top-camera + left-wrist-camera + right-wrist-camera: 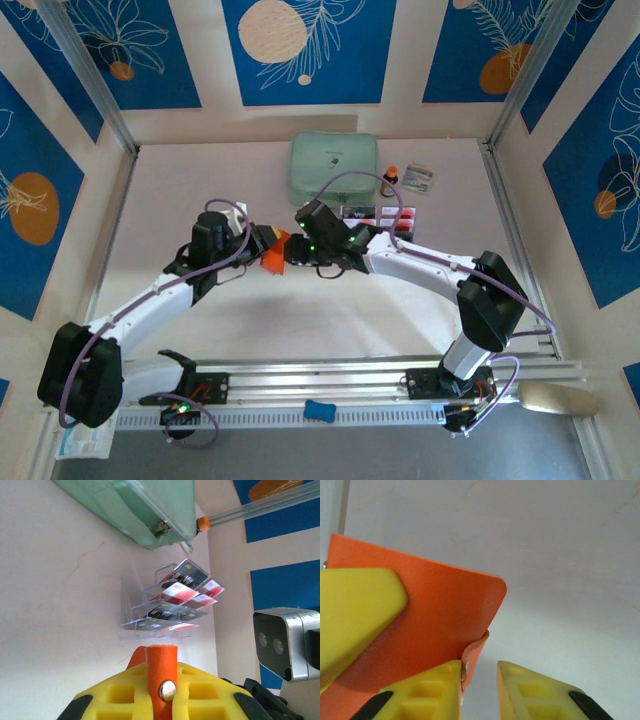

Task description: Put the credit cards into the card holder

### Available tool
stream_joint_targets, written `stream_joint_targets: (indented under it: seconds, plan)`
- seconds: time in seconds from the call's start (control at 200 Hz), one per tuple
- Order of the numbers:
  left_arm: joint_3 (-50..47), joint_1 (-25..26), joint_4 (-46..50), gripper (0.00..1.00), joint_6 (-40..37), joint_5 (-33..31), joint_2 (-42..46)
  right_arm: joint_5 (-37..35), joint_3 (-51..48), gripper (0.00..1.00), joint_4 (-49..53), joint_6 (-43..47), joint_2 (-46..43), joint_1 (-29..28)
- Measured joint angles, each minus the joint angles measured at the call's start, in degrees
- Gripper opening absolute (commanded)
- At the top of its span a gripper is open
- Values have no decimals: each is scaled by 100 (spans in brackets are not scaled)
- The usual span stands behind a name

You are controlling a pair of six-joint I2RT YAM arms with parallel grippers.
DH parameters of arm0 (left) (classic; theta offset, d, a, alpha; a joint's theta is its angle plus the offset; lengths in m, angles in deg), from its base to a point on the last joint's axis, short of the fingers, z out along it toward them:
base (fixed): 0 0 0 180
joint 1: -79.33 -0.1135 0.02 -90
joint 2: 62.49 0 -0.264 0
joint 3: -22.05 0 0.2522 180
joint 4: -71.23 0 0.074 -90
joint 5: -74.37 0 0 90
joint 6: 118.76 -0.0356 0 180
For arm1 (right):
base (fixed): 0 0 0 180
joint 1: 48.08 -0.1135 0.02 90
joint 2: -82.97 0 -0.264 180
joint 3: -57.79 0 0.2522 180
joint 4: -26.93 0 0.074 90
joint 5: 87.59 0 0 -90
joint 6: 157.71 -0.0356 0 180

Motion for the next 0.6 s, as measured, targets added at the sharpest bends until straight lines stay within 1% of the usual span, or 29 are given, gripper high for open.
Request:
stream_joint_targets:
  seconds: [0.09, 0.175, 0.31, 0.45, 0.52, 0.6]
  plan:
    - [0, 39, 33, 0, 4, -44, -26, -24, -140, 17, -149, -96, 0, -11]
    - [13, 52, -26, 0, 2, -26, 0, -107, -439, 17, -160, -199, 7, 74]
    - [4, 142, 17, 0, 2, -31, -26, -101, -610, 17, -247, -262, -50, 79]
    - [15, 142, -205, 0, 28, -31, -2, -269, -1069, 18, 101, -260, -240, 234]
    - [15, 142, -337, 0, 101, -37, -2, -284, -1351, 22, 284, -258, -433, 306]
    - [15, 142, -522, 0, 256, -55, -13, -256, -1606, 31, 361, -251, -839, 326]
